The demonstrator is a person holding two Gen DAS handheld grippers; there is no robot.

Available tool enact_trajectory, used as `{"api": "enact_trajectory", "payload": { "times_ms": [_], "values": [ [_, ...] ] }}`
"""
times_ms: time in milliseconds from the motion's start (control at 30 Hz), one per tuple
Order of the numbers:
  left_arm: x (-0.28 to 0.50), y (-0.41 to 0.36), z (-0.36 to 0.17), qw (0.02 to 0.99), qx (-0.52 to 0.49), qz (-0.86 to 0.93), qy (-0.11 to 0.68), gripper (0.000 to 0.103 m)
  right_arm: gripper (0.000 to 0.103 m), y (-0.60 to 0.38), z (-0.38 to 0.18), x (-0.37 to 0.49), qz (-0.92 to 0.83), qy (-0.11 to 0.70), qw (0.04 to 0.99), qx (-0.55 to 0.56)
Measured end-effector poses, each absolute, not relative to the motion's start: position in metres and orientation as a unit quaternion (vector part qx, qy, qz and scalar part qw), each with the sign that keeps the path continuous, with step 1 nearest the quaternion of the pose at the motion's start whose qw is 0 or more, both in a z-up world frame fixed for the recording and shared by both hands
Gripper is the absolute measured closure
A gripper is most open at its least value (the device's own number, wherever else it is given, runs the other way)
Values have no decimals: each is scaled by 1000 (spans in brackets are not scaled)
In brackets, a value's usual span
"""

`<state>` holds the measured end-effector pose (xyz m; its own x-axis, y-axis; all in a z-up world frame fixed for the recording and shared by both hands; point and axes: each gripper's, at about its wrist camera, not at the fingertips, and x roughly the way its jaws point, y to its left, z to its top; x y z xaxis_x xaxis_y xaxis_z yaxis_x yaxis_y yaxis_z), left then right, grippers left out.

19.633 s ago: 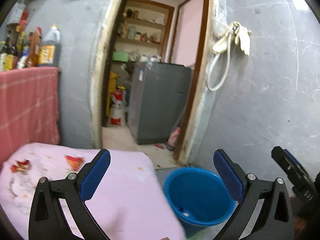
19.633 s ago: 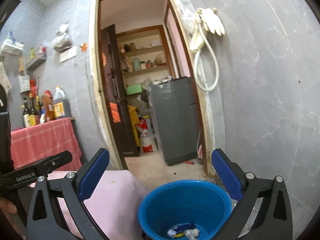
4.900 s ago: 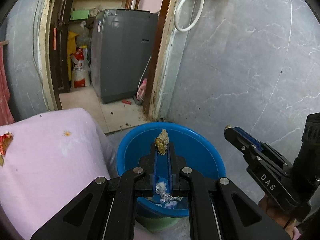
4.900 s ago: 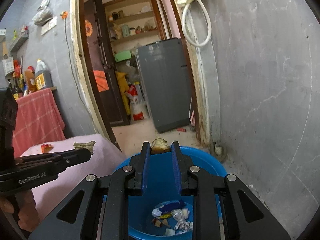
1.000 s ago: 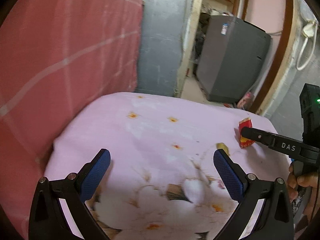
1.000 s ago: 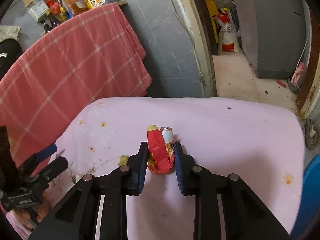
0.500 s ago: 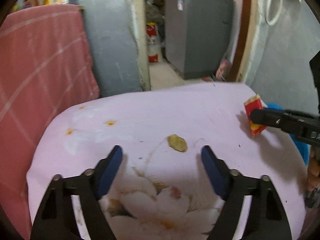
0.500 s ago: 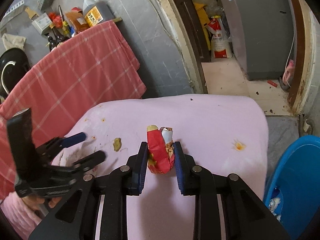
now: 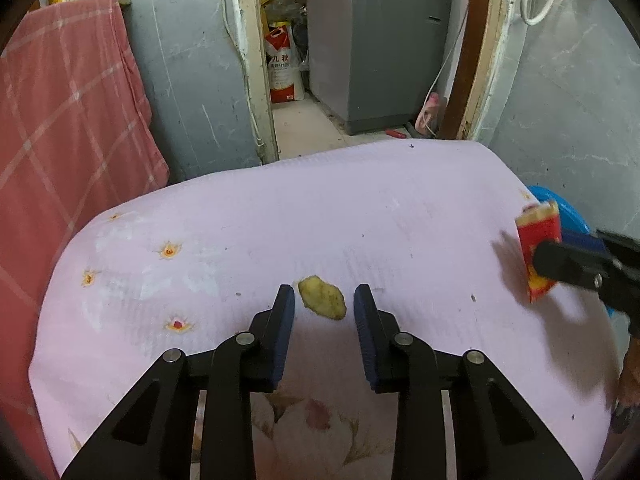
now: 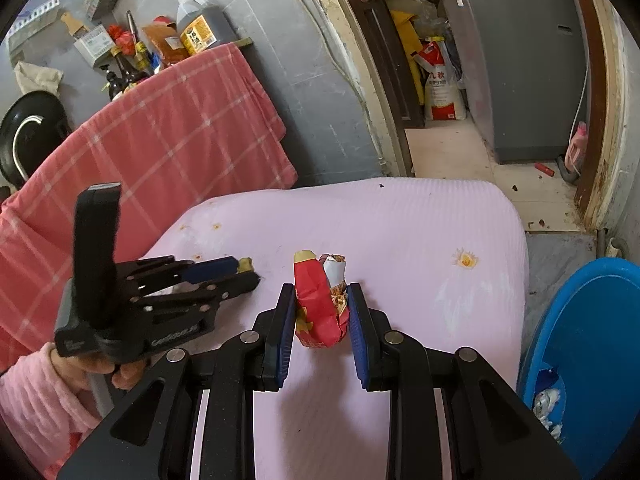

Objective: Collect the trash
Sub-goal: 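Grasp the red printed wrapper with the right tool while the left tool grasps the brown scrap, then carry the red wrapper and brown scrap over the blue basin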

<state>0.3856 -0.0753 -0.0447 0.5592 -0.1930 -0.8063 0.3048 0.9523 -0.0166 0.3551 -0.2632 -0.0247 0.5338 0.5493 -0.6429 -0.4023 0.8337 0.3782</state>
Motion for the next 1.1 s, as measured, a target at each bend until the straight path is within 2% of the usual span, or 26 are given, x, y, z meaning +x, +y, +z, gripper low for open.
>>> {"api": "enact_trajectory", "payload": {
  "times_ms": [67, 100, 133, 433, 700, 1100],
  "values": [
    [383, -76, -41, 881, 61, -141, 448, 77, 80, -263, -24, 353, 272, 397, 872, 90],
    [382, -77, -40, 881, 62, -144, 447, 83, 80, -264, -24, 352, 271, 396, 873, 89],
    [381, -79, -39, 881, 66, -145, 446, 84, 80, -264, -24, 351, 270, 395, 873, 88],
    [366, -76, -34, 894, 65, -135, 422, 87, 80, -268, -15, 333, 261, 364, 890, 87],
    [321, -67, 8, 933, -16, -140, 330, 87, 80, -275, 21, 295, 245, 271, 928, 75],
    [271, -95, 82, 966, -48, -149, 207, 87, 80, -304, 79, 240, 196, 148, 968, 52]
  ]
}}
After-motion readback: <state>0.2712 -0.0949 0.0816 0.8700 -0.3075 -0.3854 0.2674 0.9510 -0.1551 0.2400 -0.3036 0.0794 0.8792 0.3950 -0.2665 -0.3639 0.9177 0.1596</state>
